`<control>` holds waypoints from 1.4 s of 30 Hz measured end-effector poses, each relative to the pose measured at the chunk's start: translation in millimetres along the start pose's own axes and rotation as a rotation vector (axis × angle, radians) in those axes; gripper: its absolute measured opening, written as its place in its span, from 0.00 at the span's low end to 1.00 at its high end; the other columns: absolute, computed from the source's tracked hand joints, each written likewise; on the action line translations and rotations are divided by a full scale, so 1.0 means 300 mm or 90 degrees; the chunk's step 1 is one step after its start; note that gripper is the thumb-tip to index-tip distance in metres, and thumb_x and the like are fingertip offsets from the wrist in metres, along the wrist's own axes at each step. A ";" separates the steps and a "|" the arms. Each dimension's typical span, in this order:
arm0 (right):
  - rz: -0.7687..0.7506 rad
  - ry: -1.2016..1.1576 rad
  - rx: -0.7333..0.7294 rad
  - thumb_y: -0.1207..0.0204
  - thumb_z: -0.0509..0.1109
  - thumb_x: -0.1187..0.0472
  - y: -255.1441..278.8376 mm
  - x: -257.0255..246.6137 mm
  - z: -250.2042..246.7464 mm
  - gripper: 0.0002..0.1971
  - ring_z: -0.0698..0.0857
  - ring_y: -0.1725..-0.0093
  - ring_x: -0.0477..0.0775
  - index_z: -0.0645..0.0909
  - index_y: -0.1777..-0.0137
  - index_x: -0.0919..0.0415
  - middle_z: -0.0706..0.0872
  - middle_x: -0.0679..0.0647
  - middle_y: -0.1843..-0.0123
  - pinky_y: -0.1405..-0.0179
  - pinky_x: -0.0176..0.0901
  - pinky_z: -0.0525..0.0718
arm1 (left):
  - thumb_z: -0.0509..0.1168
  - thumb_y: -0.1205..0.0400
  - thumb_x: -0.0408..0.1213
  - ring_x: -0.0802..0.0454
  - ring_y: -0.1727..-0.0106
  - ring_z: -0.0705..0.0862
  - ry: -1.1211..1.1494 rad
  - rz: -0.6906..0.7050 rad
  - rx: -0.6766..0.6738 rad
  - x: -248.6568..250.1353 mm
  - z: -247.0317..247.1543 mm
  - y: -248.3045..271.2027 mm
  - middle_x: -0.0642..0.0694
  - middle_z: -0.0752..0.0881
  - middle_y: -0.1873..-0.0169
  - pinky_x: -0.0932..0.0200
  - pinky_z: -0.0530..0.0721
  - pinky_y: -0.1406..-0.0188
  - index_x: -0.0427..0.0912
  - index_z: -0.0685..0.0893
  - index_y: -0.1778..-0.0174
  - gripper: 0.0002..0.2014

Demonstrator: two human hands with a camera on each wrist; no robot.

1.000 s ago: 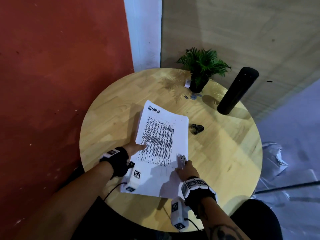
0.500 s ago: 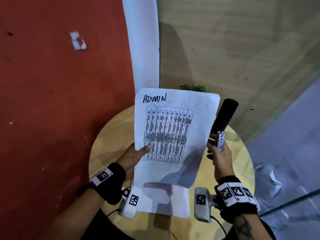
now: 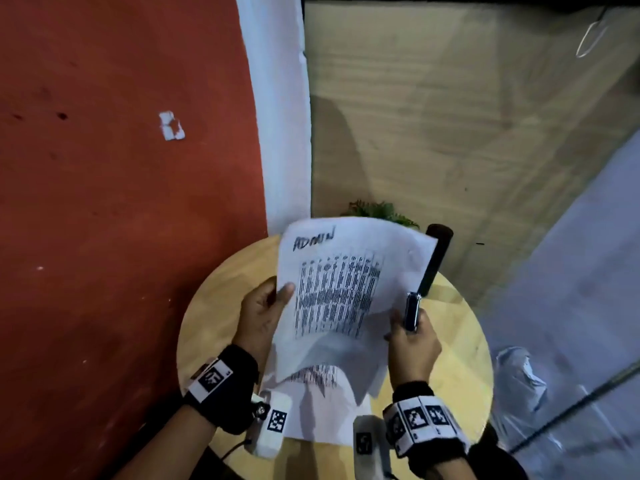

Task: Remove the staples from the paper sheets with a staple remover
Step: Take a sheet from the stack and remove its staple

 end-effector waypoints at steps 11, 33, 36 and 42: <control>0.055 0.026 -0.054 0.32 0.68 0.55 0.114 0.175 0.025 0.04 0.85 0.65 0.68 0.76 0.63 0.53 0.85 0.63 0.69 0.60 0.58 0.81 | 0.71 0.24 0.27 0.55 0.61 0.81 -0.028 0.053 0.099 0.015 -0.104 -0.021 0.52 0.89 0.67 0.59 0.79 0.56 0.46 0.89 0.63 0.09; 0.088 -0.310 0.007 0.24 0.63 0.41 0.028 -0.112 -0.072 0.15 0.78 0.70 0.43 0.72 0.57 0.53 0.78 0.45 0.69 0.69 0.36 0.77 | 0.68 0.23 0.22 0.66 0.78 0.80 -0.067 0.030 0.069 0.063 -0.168 0.012 0.58 0.84 0.80 0.74 0.78 0.74 0.41 0.83 0.65 0.10; 0.266 -0.576 -0.193 0.18 0.56 0.44 0.067 -0.283 0.085 0.19 0.75 0.79 0.45 0.69 0.67 0.55 0.75 0.47 0.80 0.73 0.33 0.78 | 0.67 0.24 0.20 0.66 0.78 0.79 -0.057 0.030 0.053 0.067 -0.153 0.018 0.57 0.83 0.82 0.74 0.77 0.75 0.40 0.81 0.67 0.11; 0.418 -0.805 -0.418 0.24 0.54 0.36 0.193 -0.456 0.257 0.24 0.72 0.81 0.47 0.69 0.66 0.58 0.69 0.50 0.79 0.80 0.32 0.76 | 0.67 0.24 0.20 0.66 0.78 0.80 -0.049 0.021 0.032 0.077 -0.150 0.032 0.56 0.83 0.82 0.74 0.77 0.75 0.38 0.80 0.67 0.10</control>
Point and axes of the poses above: each hand's wrist, its own y-axis away from the middle knuckle, its own z-axis out of the palm, x = y × z, the point moved 10 cm from there along -y, towards the middle knuckle
